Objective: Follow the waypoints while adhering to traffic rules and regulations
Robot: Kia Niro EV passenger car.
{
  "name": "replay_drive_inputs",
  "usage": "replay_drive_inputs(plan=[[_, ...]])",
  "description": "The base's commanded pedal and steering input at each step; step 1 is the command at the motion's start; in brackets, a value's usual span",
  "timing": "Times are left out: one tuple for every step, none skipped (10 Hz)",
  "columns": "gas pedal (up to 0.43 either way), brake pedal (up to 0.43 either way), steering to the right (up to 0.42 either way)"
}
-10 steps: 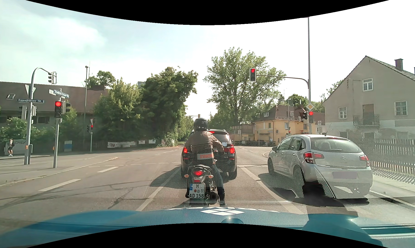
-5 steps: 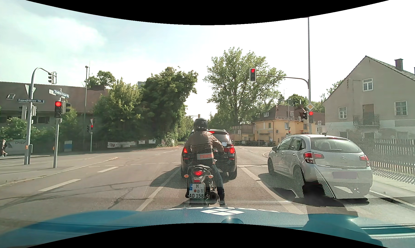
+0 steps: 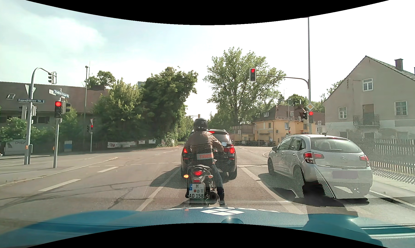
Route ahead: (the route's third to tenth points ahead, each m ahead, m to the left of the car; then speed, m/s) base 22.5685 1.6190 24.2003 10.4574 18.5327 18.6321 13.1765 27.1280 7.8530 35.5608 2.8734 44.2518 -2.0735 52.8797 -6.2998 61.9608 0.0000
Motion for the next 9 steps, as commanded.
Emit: replay_drive_inputs(plan=[[0.0,0.317,-0.011],[0.0,0.317,-0.011],[0.0,0.317,-0.011],[0.0,0.317,-0.011],[0.0,0.317,-0.011],[0.0,0.317,-0.011],[0.0,0.317,-0.011],[0.0,0.317,-0.011],[0.0,0.317,-0.011]])
